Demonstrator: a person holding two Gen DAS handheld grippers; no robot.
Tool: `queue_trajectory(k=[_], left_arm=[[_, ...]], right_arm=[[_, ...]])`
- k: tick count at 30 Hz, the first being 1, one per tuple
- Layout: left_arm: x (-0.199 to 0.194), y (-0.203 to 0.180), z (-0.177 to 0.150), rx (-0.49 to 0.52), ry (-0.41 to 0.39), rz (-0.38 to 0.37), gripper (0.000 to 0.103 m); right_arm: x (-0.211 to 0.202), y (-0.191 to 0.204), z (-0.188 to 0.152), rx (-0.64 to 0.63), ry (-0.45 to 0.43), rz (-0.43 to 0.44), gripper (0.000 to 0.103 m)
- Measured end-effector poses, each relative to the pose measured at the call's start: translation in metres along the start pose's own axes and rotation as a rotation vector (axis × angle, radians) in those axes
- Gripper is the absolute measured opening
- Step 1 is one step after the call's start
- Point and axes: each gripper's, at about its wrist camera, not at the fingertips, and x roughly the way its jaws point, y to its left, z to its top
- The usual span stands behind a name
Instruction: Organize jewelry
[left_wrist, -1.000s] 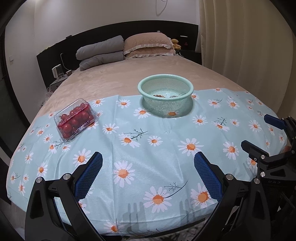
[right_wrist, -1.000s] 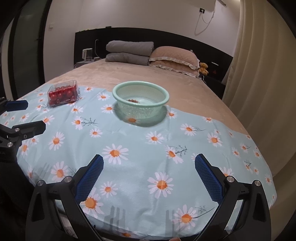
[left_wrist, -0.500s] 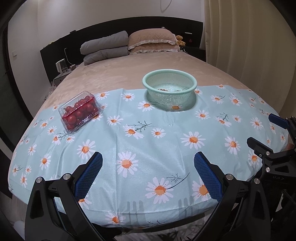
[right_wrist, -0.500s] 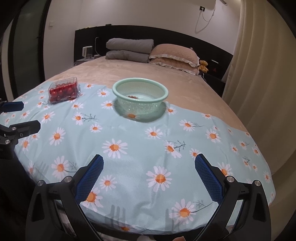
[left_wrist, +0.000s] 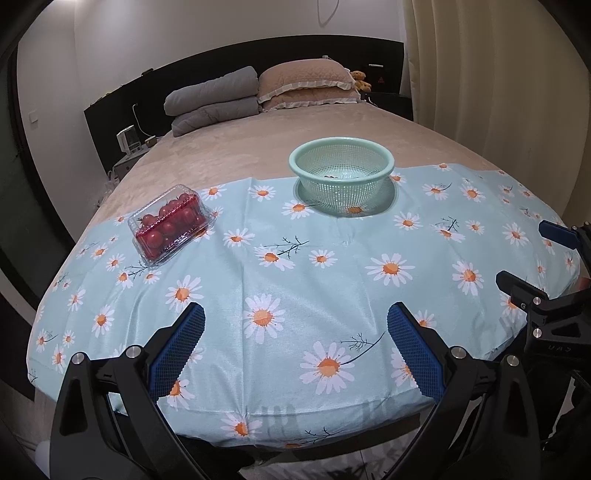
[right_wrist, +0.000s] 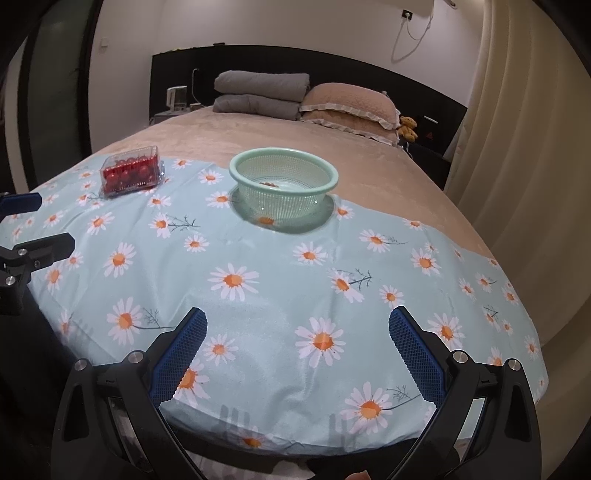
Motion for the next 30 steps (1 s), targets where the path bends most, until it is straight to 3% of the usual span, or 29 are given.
queue_trajectory(k=[30], left_arm=[[-0.0045, -0.0061, -0.0089, 0.049, -0.006, -0.01, 0.097]], right_arm=[[0.0006, 0.0083, -0.0078, -0.02, 0.053, 0.018, 0.095]])
